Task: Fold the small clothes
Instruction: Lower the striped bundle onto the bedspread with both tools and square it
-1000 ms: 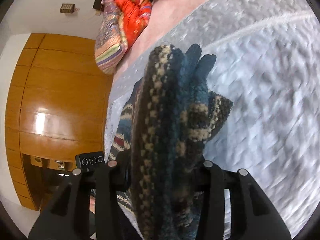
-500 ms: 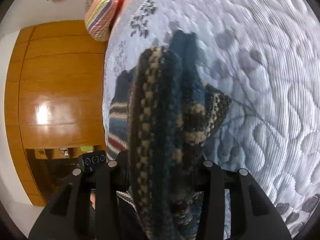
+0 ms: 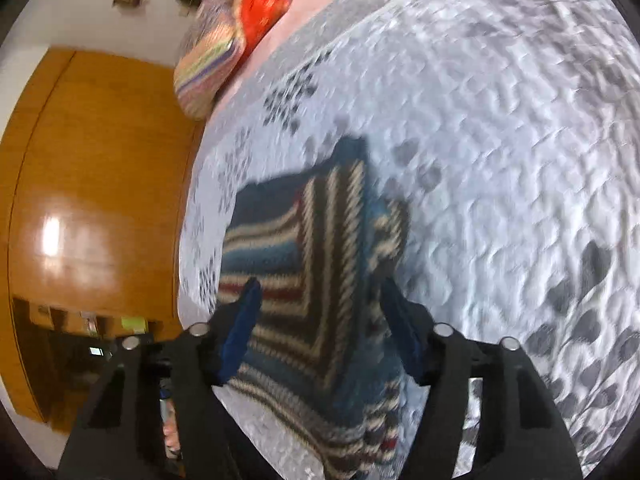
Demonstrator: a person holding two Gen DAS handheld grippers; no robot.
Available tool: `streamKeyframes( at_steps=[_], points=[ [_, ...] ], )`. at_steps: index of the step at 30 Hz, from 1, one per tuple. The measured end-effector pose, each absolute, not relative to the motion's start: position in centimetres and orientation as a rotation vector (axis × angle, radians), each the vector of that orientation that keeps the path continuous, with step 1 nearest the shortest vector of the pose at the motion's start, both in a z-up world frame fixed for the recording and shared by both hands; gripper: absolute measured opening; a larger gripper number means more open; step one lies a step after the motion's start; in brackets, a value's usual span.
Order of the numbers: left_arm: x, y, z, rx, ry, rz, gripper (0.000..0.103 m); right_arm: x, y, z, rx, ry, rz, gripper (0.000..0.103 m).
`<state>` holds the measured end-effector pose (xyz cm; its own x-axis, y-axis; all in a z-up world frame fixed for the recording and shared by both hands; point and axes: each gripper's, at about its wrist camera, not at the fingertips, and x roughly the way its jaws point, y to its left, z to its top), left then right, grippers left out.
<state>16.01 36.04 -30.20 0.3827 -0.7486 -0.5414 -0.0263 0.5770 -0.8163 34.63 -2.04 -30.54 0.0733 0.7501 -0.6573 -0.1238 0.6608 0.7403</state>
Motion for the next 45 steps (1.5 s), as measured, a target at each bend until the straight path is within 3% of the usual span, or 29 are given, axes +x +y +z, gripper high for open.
streamKeyframes(
  at_steps=[1, 2, 3, 7, 11, 13, 17, 21, 24, 25, 27, 30, 35, 38, 40, 42, 45],
  points=[
    [16.2, 35.0, -30.7, -0.876, 1.108, -0.584, 0.064, 34.3, -1.3, -31.0, 0.540, 1.370, 0.710, 0.038],
    [16.4, 33.8, -31.8, -0.887, 1.148, -0.609, 0.060, 34.1, -0.9, -31.0, 0.507, 1.368, 0.699, 0.019],
    [16.8, 33.0, -32.8, -0.878, 1.187, -0.607, 0.059, 33.6, -0.4, -30.7, 0.461, 1.348, 0.688, 0.012],
    [18.1, 31.0, -36.8, -0.847, 1.325, -0.480, 0.050, 33.6, -0.3, -31.1, 0.419, 1.317, 0.607, 0.010],
    [18.1, 31.2, -36.3, -0.855, 1.333, -0.499, 0.051, 33.5, 0.0, -32.4, 0.345, 1.335, 0.600, 0.017],
    [17.9, 31.8, -33.5, -0.829, 1.275, -0.573, 0.052, 33.4, -0.8, -30.5, 0.373, 1.284, 0.606, 0.024],
    [20.5, 33.5, -29.0, -0.809, 1.109, -0.601, 0.054, 34.0, -1.1, -27.5, 0.340, 1.189, 0.606, 0.024],
    [26.1, 33.3, -29.1, -0.766, 1.079, -0.551, 0.054, 36.1, 1.6, -29.2, 0.283, 1.254, 0.629, 0.025],
    [29.9, 33.3, -32.5, -0.701, 1.170, -0.441, 0.049, 37.6, 3.5, -32.5, 0.229, 1.323, 0.583, 0.007],
    [30.6, 34.2, -33.4, -0.707, 1.195, -0.436, 0.045, 37.9, 3.5, -33.1, 0.245, 1.336, 0.578, 0.006],
    [31.1, 33.5, -33.8, -0.676, 1.211, -0.430, 0.043, 37.9, 3.1, -33.0, 0.270, 1.346, 0.582, 0.006],
    [30.8, 32.8, -32.0, -0.641, 1.198, -0.446, 0.045, 36.4, 2.4, -30.8, 0.258, 1.317, 0.614, 0.013],
    [28.2, 32.8, -28.9, -0.651, 1.126, -0.529, 0.045, 31.4, 2.1, -29.1, 0.227, 1.319, 0.689, 0.013],
    [28.4, 32.1, -31.7, -0.566, 1.212, -0.442, 0.043, 29.9, 2.6, -31.6, 0.123, 1.360, 0.629, 0.002],
    [28.2, 32.1, -32.7, -0.580, 1.217, -0.433, 0.041, 29.8, 2.6, -31.9, 0.126, 1.363, 0.612, 0.000],
    [27.7, 32.2, -31.4, -0.593, 1.195, -0.442, 0.044, 29.3, 2.6, -30.3, 0.134, 1.344, 0.616, 0.007],
    [25.4, 31.6, -28.9, -0.596, 1.149, -0.510, 0.044, 27.2, 2.0, -27.7, 0.107, 1.297, 0.617, 0.008]
  ],
)
